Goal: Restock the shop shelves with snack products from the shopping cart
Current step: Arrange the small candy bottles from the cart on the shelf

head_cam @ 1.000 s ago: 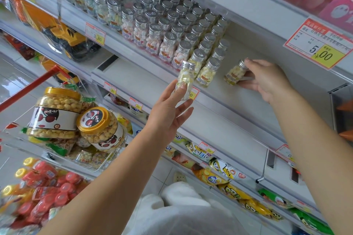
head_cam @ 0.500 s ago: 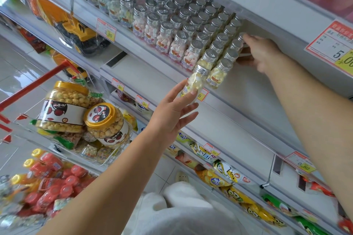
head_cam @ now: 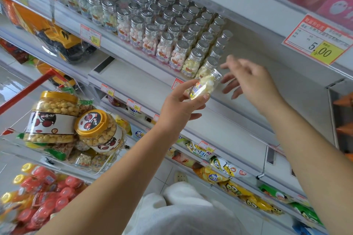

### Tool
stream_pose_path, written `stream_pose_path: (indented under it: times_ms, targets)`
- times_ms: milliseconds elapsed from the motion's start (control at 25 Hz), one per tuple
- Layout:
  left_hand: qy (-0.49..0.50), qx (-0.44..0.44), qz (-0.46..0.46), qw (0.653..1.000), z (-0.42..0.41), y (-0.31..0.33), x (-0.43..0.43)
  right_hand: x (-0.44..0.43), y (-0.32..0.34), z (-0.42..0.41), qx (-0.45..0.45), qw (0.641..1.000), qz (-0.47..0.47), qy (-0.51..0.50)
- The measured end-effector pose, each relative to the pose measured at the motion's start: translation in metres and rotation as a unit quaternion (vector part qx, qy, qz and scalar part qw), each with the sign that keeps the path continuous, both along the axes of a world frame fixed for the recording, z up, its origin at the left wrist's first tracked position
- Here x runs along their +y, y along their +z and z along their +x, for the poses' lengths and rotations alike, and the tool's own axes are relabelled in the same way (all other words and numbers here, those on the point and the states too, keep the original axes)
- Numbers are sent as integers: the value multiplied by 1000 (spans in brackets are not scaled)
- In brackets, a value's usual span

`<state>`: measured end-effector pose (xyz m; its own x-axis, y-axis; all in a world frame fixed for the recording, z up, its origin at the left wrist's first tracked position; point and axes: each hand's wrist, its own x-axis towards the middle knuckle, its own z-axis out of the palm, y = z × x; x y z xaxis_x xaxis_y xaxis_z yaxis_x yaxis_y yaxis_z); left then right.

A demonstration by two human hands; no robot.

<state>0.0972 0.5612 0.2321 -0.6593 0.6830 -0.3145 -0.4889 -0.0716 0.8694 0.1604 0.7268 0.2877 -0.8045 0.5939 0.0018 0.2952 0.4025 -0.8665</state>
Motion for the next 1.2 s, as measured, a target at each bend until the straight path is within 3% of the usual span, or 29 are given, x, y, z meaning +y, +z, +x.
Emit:
stream_pose_path:
  times_ms: [120, 280, 440, 640, 840, 1040, 1200]
  targets:
    - [-11, 34, 3, 999, 8, 0, 8, -10, 0, 13, 3, 999, -31, 25]
    - [-10, -63, 58, 996, 8, 1, 8, -4, 2, 21, 41, 993, -96, 46]
    - [-5, -68, 60, 996, 10, -2, 10, -2, -5, 25, 41, 980, -191, 24]
    - [12, -30, 11, 999, 4, -4, 10, 47, -5, 4, 53, 992, -71, -87]
    - [41, -29, 7, 999, -7, -9, 0, 92, -15, -44, -13, 993, 7, -119]
    - [65, -43, 9, 997, -15, -14, -5, 104, -7, -84, -15, 984, -120, -133]
    - [79, -53, 10, 995, -20, -16, -8, 97, -8, -102, -15, 980, -144, -133]
